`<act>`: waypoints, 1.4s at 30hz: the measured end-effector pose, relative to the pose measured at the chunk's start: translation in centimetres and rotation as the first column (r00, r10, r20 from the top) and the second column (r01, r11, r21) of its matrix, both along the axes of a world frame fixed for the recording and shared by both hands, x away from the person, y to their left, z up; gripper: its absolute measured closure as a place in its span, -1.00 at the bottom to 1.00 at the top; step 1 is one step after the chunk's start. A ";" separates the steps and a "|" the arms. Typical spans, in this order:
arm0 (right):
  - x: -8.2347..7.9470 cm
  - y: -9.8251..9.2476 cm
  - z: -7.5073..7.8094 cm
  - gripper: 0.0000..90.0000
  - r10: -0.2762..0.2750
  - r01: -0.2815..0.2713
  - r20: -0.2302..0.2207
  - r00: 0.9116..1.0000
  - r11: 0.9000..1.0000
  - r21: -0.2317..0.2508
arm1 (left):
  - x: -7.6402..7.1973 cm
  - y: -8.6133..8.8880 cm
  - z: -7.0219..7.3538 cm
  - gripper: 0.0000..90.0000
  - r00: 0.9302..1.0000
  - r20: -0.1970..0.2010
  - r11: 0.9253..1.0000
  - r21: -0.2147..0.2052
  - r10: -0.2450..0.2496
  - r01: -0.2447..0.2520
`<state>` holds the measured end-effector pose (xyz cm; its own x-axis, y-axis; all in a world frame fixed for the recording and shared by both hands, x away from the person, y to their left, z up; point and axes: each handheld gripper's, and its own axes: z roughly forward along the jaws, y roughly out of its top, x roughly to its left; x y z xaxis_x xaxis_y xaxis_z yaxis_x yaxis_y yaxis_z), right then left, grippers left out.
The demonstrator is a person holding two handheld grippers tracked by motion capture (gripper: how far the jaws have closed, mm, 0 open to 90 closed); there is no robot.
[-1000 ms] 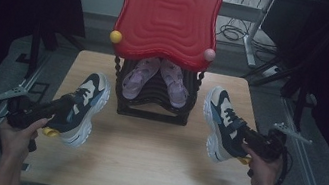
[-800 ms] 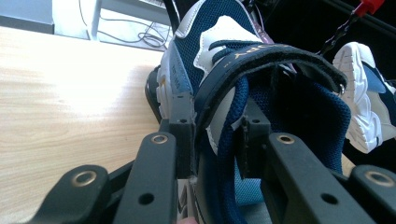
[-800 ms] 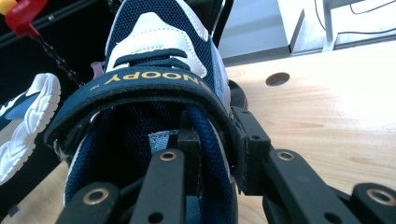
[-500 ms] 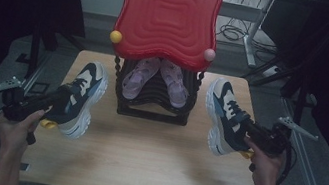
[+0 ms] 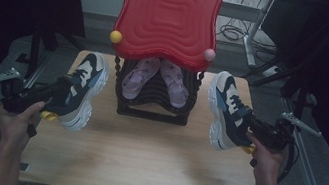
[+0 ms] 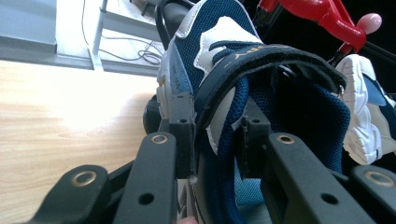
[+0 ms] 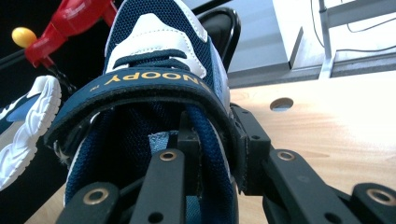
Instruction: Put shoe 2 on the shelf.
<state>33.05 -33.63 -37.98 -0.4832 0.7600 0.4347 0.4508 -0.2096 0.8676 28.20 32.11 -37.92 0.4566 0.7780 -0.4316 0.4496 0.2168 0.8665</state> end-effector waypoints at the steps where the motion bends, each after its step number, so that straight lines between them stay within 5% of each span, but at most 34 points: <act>1: 0.0 0.0 0.2 0.68 -0.003 0.003 0.001 1.000 1.000 0.002 | 0.0 0.0 0.2 0.61 1.000 0.004 1.000 0.000 0.003 -0.003; 23: 1.4 1.5 4.9 0.68 0.000 -0.001 0.082 0.997 1.000 0.013 | 1.5 0.6 3.8 0.61 0.998 0.064 0.998 -0.055 0.013 -0.009; 42: 3.3 1.4 8.2 0.68 -0.047 0.044 0.084 0.995 0.998 0.045 | 3.5 1.3 7.0 0.61 0.994 0.099 0.996 -0.078 0.045 -0.037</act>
